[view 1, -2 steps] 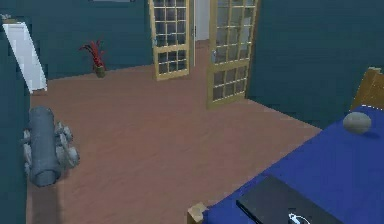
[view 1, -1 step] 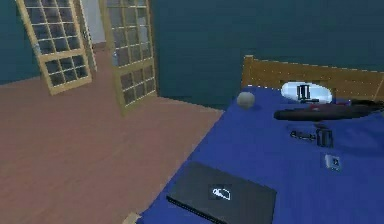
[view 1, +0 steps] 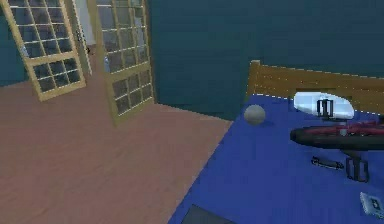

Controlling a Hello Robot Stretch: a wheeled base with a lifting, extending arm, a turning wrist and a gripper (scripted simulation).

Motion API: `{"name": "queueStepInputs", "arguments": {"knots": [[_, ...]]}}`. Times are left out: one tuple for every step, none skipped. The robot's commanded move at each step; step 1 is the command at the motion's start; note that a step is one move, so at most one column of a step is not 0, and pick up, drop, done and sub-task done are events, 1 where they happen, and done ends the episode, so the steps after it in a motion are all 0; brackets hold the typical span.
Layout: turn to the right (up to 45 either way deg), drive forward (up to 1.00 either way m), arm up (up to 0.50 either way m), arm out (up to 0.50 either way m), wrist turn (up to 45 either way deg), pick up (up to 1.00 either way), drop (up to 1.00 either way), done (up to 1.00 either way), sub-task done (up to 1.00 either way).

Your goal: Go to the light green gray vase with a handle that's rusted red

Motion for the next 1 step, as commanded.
{"name": "queueStepInputs", "arguments": {"knots": [[-45.0,0.0,0.0,0.0,0.0,0.0,0.0,0.0,0.0]]}}
